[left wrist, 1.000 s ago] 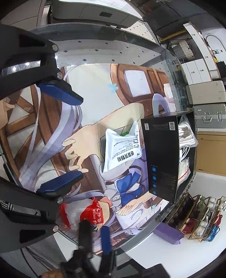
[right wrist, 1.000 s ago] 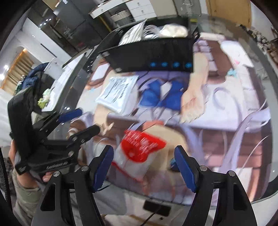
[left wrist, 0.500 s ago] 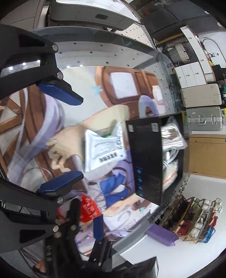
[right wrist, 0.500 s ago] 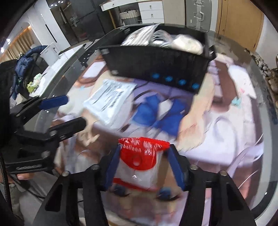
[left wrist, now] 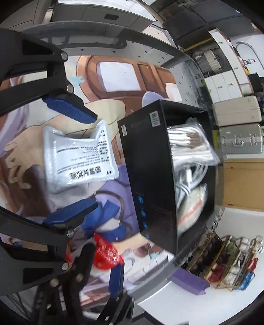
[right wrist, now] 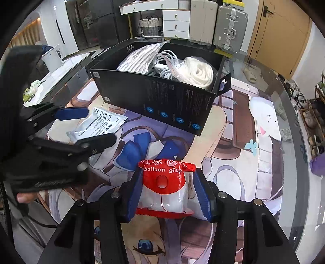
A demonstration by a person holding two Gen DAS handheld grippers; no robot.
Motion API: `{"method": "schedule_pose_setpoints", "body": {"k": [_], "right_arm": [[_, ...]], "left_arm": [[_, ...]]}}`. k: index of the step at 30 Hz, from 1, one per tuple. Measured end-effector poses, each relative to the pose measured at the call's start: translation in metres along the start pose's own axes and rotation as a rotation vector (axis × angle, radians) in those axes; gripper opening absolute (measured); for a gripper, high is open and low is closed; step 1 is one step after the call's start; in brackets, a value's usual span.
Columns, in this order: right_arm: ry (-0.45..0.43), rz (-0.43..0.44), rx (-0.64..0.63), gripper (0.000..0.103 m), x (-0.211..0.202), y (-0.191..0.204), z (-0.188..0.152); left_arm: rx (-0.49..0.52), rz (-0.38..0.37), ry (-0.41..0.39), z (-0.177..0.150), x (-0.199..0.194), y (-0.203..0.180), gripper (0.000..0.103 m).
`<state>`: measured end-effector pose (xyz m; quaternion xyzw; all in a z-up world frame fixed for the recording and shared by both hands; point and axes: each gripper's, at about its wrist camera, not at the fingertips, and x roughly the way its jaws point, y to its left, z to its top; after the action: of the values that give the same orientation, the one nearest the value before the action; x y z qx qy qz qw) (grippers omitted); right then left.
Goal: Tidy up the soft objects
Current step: 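Grasp the red balloon glue bag with the right gripper while the left gripper grasps the white packet, then carry the white packet and balloon glue bag over the box and lower them inside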
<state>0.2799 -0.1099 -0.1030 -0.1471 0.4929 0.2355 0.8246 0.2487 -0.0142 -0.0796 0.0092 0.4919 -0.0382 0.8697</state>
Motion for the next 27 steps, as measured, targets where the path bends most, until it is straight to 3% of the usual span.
{"method": "schedule_pose_setpoints", "body": {"k": [2, 7, 11, 17, 27], "right_arm": [[0.0, 0.01, 0.001, 0.05, -0.001, 0.003, -0.002], [-0.005, 0.029, 0.012, 0.05, -0.002, 0.001, -0.005], [-0.002, 0.042, 0.014, 0.05, -0.002, 0.002, -0.005], [-0.005, 0.052, -0.016, 0.05, -0.003, 0.011, -0.006], [-0.022, 0.05, -0.023, 0.049, -0.009, 0.013, -0.005]], "left_arm": [[-0.004, 0.004, 0.024, -0.001, 0.008, 0.001, 0.067], [0.023, -0.002, -0.007, -0.004, -0.001, -0.002, 0.045], [0.049, 0.003, -0.01, -0.01, -0.005, -0.006, 0.032], [0.093, -0.005, -0.011, -0.016, -0.015, -0.012, 0.026], [0.11, -0.052, -0.041, -0.018, -0.034, -0.019, 0.025]]}}
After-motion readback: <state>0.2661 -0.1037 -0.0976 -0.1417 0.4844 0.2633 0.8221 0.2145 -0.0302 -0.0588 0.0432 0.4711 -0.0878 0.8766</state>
